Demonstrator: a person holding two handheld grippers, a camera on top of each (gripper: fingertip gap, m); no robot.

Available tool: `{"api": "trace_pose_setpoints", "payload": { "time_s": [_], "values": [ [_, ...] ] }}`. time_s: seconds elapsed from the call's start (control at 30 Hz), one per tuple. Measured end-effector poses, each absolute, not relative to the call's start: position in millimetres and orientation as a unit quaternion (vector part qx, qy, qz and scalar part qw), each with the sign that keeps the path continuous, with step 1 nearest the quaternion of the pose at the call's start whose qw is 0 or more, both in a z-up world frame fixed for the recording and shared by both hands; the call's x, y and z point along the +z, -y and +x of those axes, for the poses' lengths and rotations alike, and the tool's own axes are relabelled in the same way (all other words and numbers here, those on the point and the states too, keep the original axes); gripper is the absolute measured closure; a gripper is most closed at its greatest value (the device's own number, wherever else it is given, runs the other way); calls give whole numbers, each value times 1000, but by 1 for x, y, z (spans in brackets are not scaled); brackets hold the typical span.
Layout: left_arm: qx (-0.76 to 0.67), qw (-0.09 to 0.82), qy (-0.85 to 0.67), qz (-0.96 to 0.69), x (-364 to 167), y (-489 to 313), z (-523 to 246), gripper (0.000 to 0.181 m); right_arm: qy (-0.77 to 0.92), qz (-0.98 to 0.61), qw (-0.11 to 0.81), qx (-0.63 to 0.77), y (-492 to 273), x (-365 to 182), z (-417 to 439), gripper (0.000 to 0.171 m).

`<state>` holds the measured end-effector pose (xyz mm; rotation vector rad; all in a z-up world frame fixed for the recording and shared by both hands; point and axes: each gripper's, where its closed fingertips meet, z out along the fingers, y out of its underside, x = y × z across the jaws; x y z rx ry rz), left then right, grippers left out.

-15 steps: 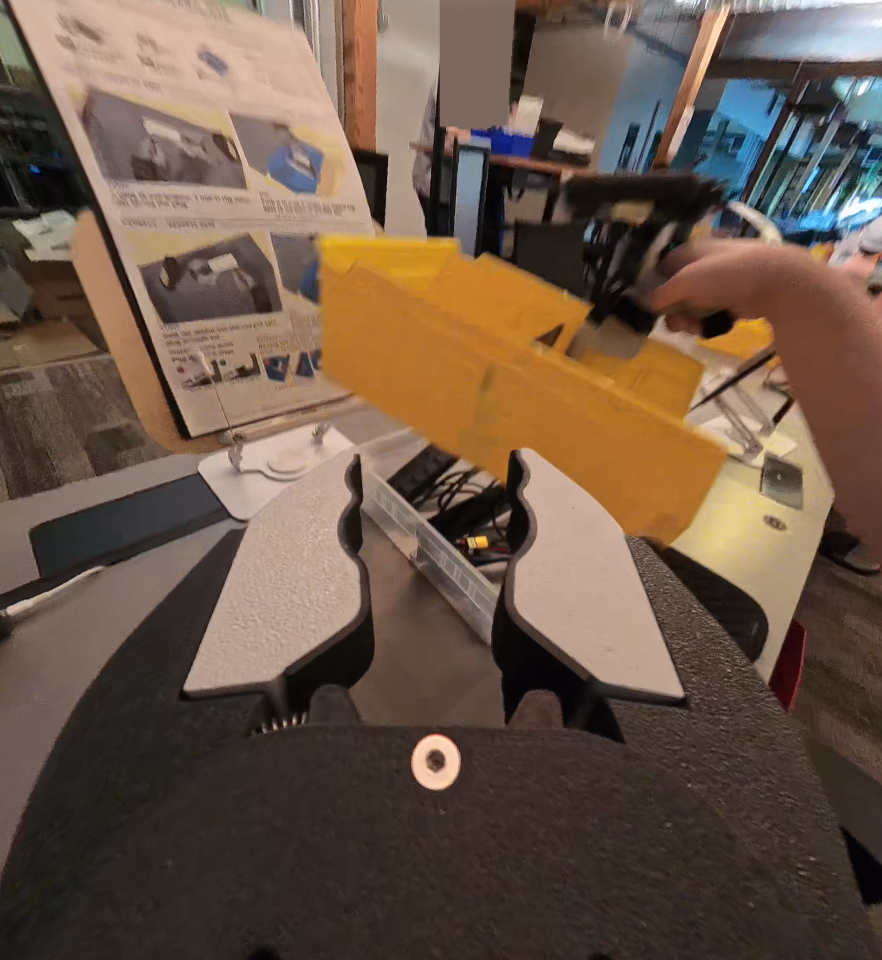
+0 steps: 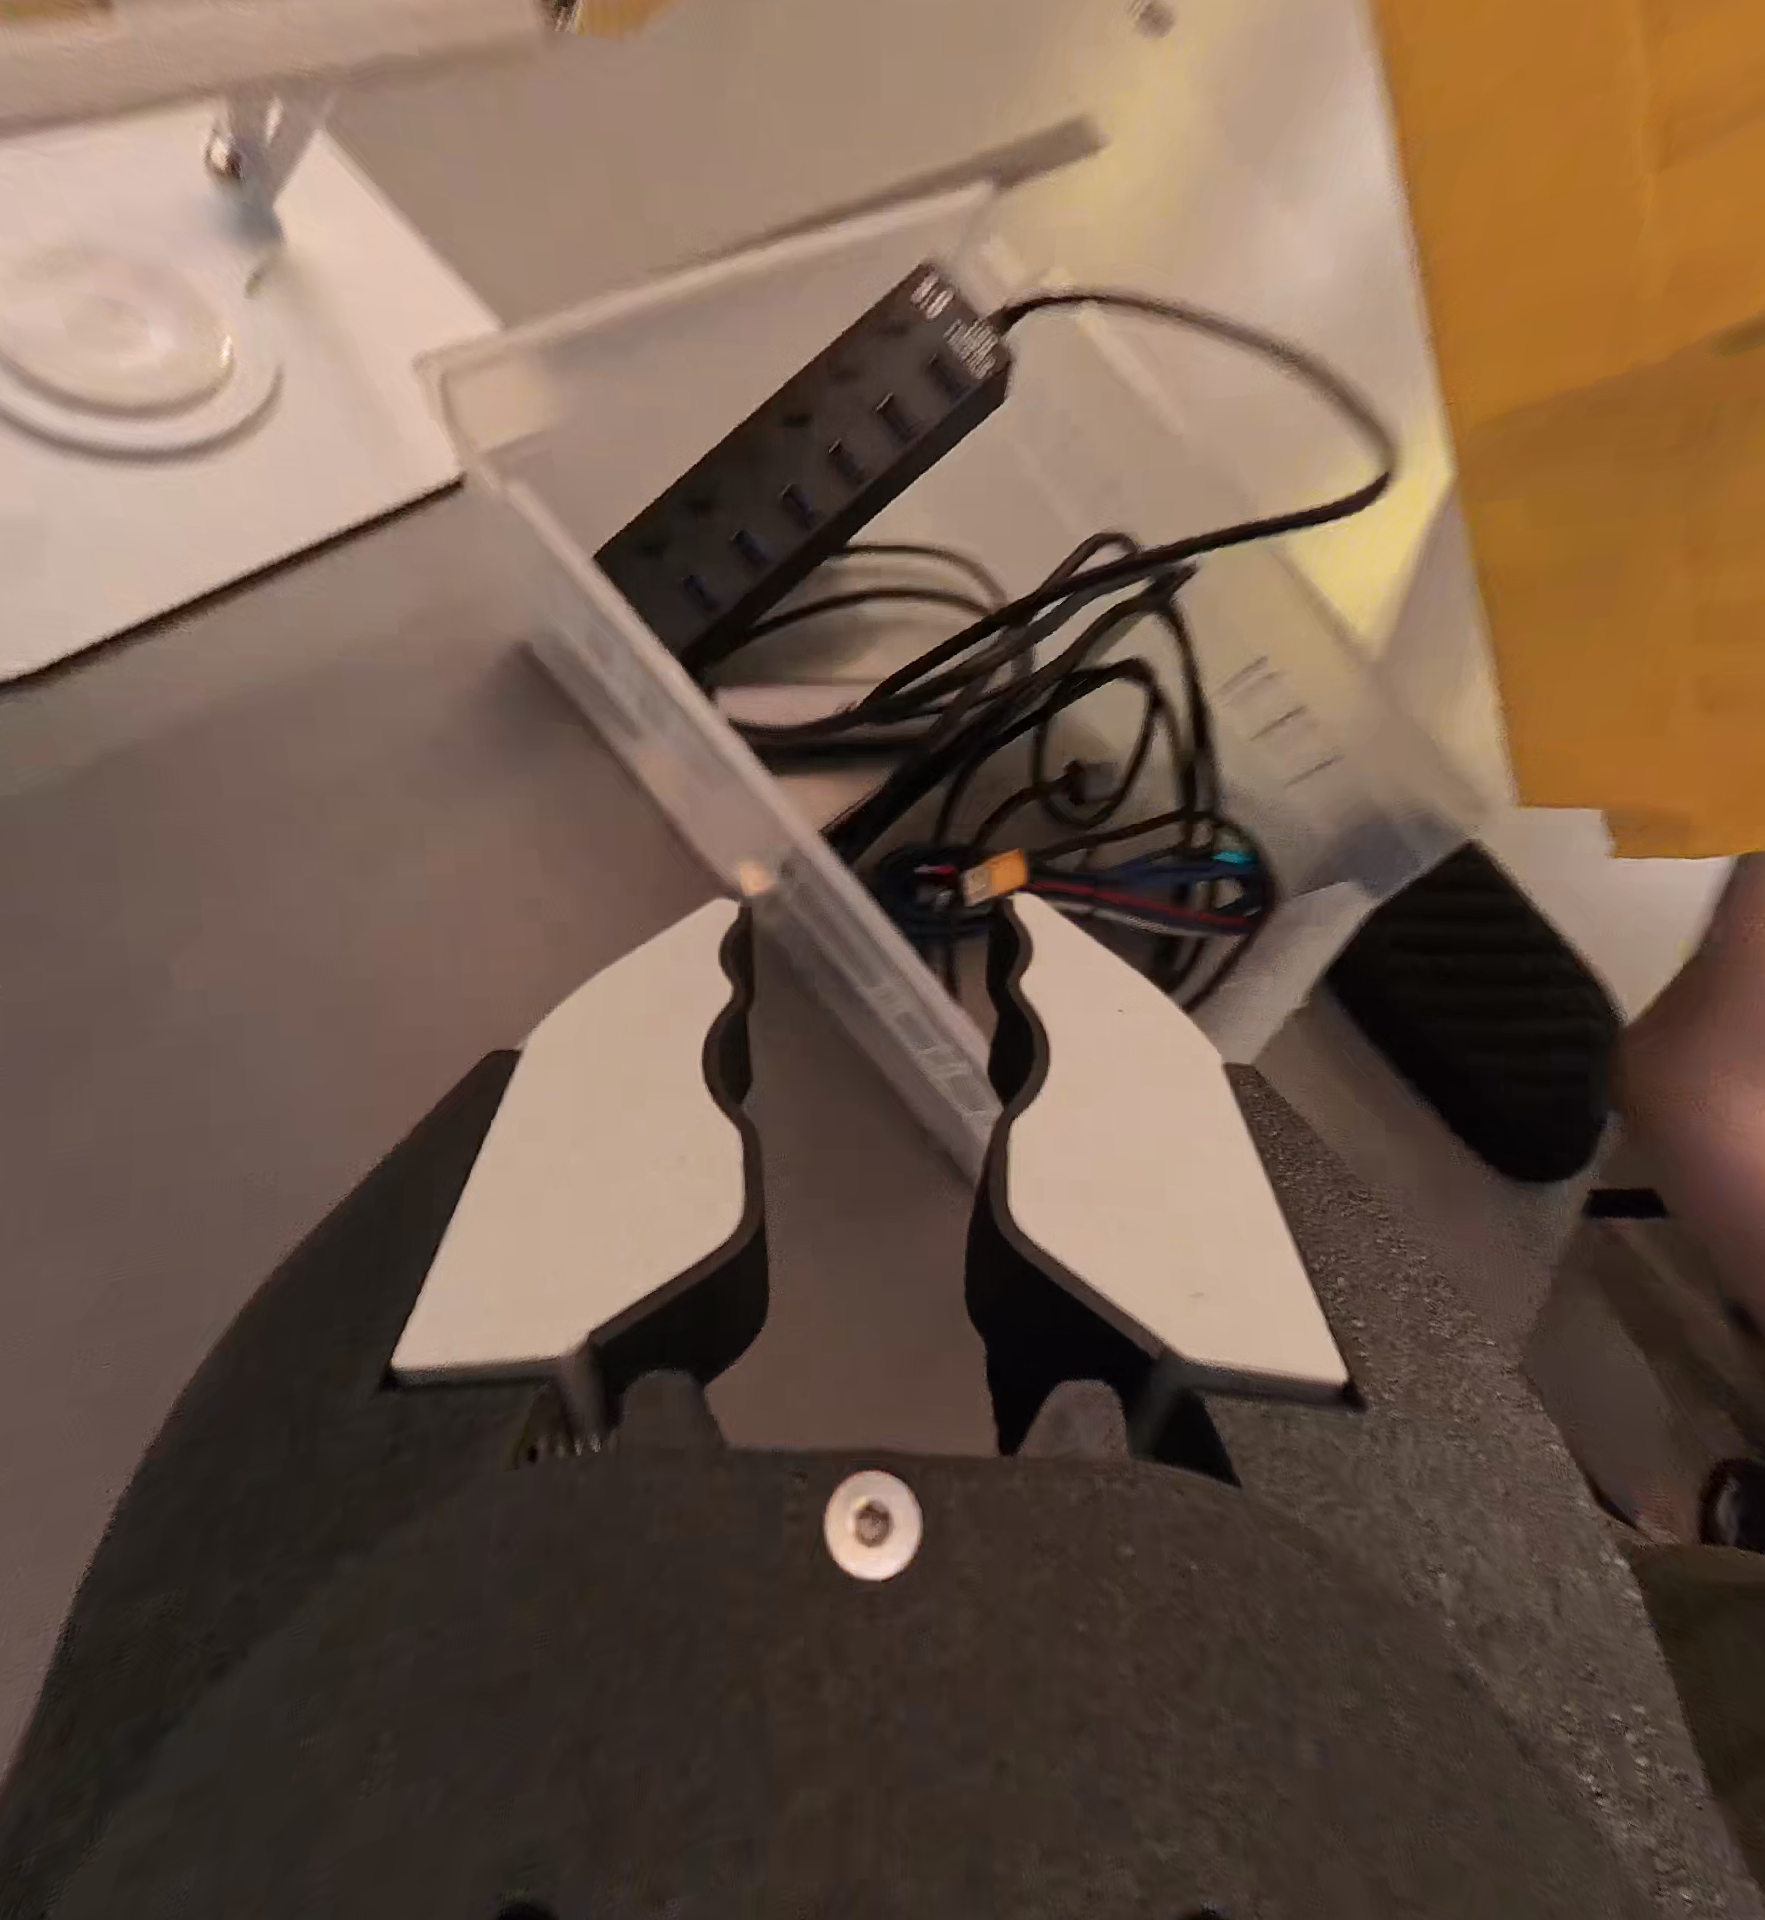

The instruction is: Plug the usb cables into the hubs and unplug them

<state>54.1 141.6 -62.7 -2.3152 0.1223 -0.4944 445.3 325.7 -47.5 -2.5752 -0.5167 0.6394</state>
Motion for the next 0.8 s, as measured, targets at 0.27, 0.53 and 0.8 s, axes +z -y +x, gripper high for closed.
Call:
{"api": "trace_pose_setpoints", "payload": {
  "time_s": [0.27,0.53,0.8],
  "values": [
    [-213,279,-26,-936,-122,-158,65,136,166,-935,169,264,-363,-120,456,160],
    [-225,125,-64,-964,-141,-161,82,147,179,-936,96,289,-362,-151,440,161],
    [-206,41,-25,-977,-145,-149,83,161,173,-941,73,281,-365,-165,445,161]
  ]
}}
